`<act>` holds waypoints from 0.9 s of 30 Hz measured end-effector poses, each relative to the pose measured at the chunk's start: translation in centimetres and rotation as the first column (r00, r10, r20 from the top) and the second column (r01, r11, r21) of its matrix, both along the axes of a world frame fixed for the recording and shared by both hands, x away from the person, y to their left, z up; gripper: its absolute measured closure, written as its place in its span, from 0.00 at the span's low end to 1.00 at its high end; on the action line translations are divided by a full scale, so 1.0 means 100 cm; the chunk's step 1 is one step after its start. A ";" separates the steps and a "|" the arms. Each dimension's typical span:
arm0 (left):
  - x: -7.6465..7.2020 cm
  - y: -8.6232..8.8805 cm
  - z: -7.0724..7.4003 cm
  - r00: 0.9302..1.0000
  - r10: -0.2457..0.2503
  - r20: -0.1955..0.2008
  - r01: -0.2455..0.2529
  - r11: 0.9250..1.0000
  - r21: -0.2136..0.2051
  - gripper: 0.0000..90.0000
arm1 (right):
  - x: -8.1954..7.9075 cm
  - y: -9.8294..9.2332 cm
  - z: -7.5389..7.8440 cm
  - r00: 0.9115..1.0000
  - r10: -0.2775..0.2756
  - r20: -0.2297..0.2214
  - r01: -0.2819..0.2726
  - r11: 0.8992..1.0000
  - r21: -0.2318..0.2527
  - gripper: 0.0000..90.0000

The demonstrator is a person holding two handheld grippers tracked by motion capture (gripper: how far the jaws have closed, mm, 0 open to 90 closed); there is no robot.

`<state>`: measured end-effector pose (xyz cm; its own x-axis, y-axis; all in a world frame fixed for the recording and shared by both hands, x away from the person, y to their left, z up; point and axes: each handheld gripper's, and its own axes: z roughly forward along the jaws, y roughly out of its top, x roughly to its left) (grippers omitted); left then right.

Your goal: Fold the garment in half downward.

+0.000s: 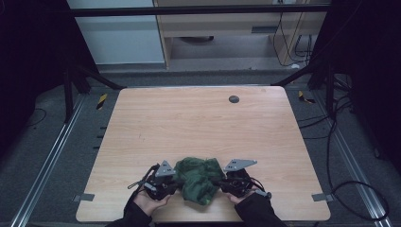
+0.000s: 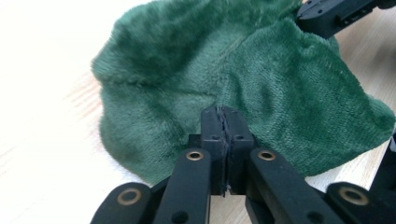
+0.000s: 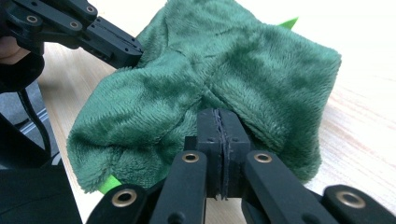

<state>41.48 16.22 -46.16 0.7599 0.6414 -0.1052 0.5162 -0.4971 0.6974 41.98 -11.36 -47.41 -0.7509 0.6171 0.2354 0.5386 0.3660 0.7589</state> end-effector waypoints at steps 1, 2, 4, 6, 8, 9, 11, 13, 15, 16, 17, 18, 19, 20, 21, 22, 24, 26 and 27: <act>0.000 0.001 0.002 1.000 0.007 0.010 -0.007 1.000 -0.005 0.97 | 0.000 -0.001 0.001 1.000 -0.001 0.005 0.001 1.000 0.008 0.97; 0.000 0.003 0.004 1.000 0.014 0.015 -0.013 1.000 -0.013 0.96 | 0.000 -0.002 0.003 1.000 -0.005 0.011 0.005 1.000 0.012 0.97; 0.001 0.006 0.008 0.999 0.033 0.029 -0.032 0.999 -0.023 0.94 | 0.001 -0.004 0.006 1.000 -0.020 0.024 0.019 1.000 0.024 0.95; 0.003 0.010 0.010 0.998 0.059 0.033 -0.058 0.998 -0.034 0.89 | 0.002 -0.008 0.009 0.998 -0.046 0.039 0.044 0.998 0.039 0.92; 0.006 0.015 0.011 0.996 0.084 0.035 -0.083 0.996 -0.042 0.84 | 0.004 -0.012 0.011 0.996 -0.071 0.050 0.068 0.996 0.053 0.90; 0.007 0.018 0.012 0.995 0.096 0.034 -0.095 0.994 -0.045 0.83 | 0.005 -0.014 0.011 0.995 -0.085 0.059 0.082 0.995 0.053 0.88; 0.010 0.023 0.014 0.992 0.121 0.041 -0.119 0.992 -0.050 0.78 | 0.007 -0.019 0.013 0.991 -0.112 0.068 0.108 0.992 0.058 0.84; 0.012 0.029 0.015 0.988 0.149 0.047 -0.147 0.988 -0.055 0.75 | 0.010 -0.026 0.014 0.987 -0.140 0.080 0.136 0.989 0.055 0.81; 0.014 0.035 0.016 0.984 0.171 0.056 -0.168 0.984 -0.053 0.71 | 0.013 -0.032 0.014 0.981 -0.173 0.083 0.169 0.984 0.052 0.76; 0.015 0.038 0.016 0.981 0.186 0.061 -0.183 0.982 -0.052 0.69 | 0.014 -0.036 0.013 0.978 -0.188 0.089 0.185 0.982 0.045 0.75; 0.015 0.042 0.015 0.978 0.199 0.064 -0.196 0.979 -0.050 0.68 | 0.015 -0.039 0.013 0.975 -0.204 0.089 0.201 0.979 0.040 0.73; 0.017 0.045 0.015 0.975 0.210 0.068 -0.207 0.977 -0.046 0.66 | 0.017 -0.043 0.013 0.972 -0.218 0.091 0.216 0.976 0.034 0.72; 0.018 0.048 0.015 0.972 0.224 0.072 -0.221 0.974 -0.048 0.64 | 0.018 -0.047 0.013 0.969 -0.230 0.094 0.228 0.973 0.031 0.70; 0.019 0.052 0.014 0.968 0.238 0.076 -0.234 0.971 -0.048 0.63 | 0.019 -0.050 0.013 0.965 -0.244 0.097 0.242 0.970 0.026 0.69; 0.020 0.056 0.014 0.965 0.249 0.081 -0.246 0.968 -0.046 0.62 | 0.020 -0.054 0.013 0.961 -0.257 0.098 0.256 0.966 0.022 0.68; 0.021 0.060 0.014 0.961 0.263 0.087 -0.259 0.965 -0.048 0.60 | 0.021 -0.057 0.013 0.957 -0.271 0.098 0.271 0.962 0.019 0.67; 0.023 0.068 0.013 0.952 0.291 0.092 -0.286 0.956 -0.057 0.55 | 0.024 -0.064 0.012 0.950 -0.293 0.105 0.294 0.956 0.009 0.64; 0.025 0.076 0.011 0.946 0.310 0.095 -0.306 0.950 -0.055 0.52 | 0.025 -0.071 0.012 0.941 -0.319 0.108 0.321 0.947 0.005 0.61; 0.026 0.080 0.010 0.943 0.319 0.097 -0.315 0.948 -0.052 0.51 | 0.026 -0.074 0.011 0.937 -0.333 0.102 0.335 0.942 -0.001 0.58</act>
<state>44.06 24.21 -45.11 0.5257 0.8483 -0.0639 0.5676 -0.2938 0.7691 44.62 -18.76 -46.30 -0.5197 0.8399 0.1566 0.5545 0.1921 0.8097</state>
